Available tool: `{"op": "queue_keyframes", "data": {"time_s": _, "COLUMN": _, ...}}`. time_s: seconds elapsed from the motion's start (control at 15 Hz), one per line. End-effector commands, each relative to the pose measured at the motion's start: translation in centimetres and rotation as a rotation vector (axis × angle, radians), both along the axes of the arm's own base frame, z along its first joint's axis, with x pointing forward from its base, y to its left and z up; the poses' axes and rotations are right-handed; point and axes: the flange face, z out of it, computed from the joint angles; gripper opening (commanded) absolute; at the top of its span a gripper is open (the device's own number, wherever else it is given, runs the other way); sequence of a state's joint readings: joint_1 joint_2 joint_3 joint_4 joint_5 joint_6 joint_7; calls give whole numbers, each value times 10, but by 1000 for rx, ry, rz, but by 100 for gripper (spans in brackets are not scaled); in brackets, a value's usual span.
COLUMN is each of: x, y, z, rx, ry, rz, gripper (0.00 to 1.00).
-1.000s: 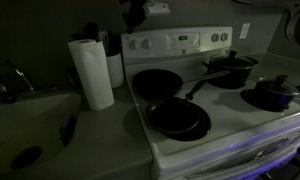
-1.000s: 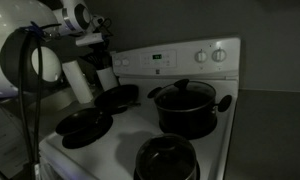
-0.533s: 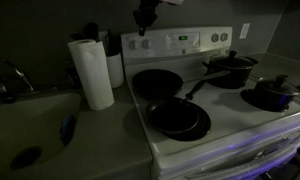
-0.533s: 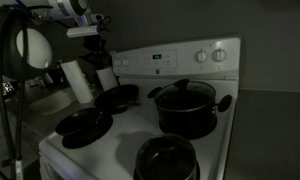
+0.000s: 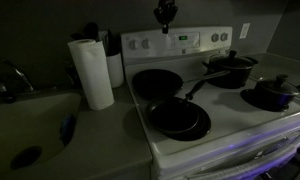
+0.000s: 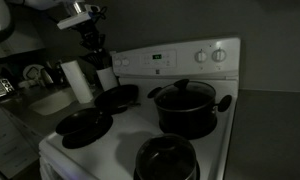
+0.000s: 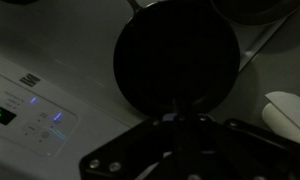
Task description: Press the first switch on the left
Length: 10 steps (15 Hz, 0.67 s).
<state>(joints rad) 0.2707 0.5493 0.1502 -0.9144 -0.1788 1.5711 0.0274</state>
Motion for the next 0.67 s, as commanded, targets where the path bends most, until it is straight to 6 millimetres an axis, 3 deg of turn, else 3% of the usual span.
{"op": "queue_keyframes", "data": {"time_s": 0.0, "x": -28, "y": -17, "z": 4, "rx": -25, "ry": 4, "rz": -28, "gripper": 33}}
{"op": "queue_keyframes", "data": {"time_s": 0.27, "x": -49, "y": -30, "z": 4, "rx": -9, "ry": -15, "rz": -59, "gripper": 61}}
{"op": "queue_keyframes", "data": {"time_s": 0.6, "x": -74, "y": -46, "z": -10, "rx": 57, "ry": -42, "rz": -82, "gripper": 95}}
